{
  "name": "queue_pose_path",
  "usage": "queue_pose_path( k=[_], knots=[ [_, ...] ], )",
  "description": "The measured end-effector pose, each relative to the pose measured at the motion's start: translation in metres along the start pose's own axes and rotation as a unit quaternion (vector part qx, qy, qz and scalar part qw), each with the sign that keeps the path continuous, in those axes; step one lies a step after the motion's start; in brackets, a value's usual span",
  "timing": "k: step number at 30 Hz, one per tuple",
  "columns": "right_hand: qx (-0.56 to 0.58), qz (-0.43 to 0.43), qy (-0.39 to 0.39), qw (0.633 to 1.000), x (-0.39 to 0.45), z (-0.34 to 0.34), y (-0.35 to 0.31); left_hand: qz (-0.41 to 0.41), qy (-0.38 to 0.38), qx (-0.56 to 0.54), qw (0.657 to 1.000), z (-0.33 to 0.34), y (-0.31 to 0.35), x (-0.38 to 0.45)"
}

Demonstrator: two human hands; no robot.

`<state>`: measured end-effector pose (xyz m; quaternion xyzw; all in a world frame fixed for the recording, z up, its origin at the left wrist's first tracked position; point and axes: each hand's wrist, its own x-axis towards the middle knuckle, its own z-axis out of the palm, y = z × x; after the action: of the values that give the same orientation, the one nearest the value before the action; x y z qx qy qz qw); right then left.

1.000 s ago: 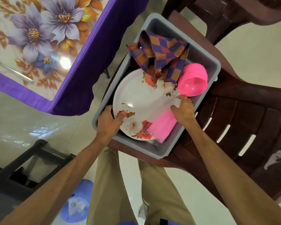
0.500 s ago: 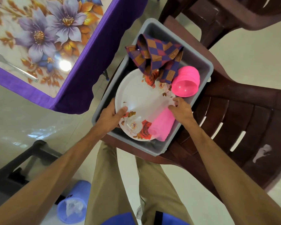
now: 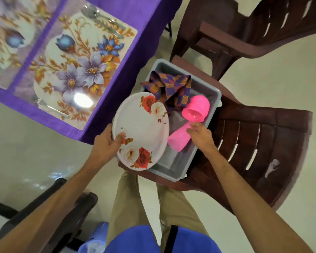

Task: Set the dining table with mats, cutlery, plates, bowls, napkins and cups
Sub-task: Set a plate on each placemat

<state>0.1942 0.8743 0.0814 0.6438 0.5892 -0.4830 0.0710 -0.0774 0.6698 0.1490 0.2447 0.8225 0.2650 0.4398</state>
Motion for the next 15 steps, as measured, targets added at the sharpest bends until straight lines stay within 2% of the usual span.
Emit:
queue_pose_path(
  k=[4, 7, 12, 15],
  knots=[
    [0.133, 0.042, -0.035, 0.990, -0.018, 0.008, -0.007, -0.011, 0.040, -0.057, 0.997, -0.037, 0.001, -0.025],
    [0.254, 0.094, -0.106, 0.957, -0.026, 0.024, -0.010, -0.030, 0.058, -0.096, 0.993, -0.054, 0.003, -0.046],
    [0.277, 0.085, -0.212, 0.933, -0.062, 0.049, -0.029, -0.058, 0.063, -0.161, 0.983, -0.064, 0.010, -0.081],
    [0.327, 0.078, -0.171, 0.926, -0.070, 0.063, -0.030, -0.072, 0.066, -0.191, 0.977, -0.060, 0.015, -0.103]
  ],
)
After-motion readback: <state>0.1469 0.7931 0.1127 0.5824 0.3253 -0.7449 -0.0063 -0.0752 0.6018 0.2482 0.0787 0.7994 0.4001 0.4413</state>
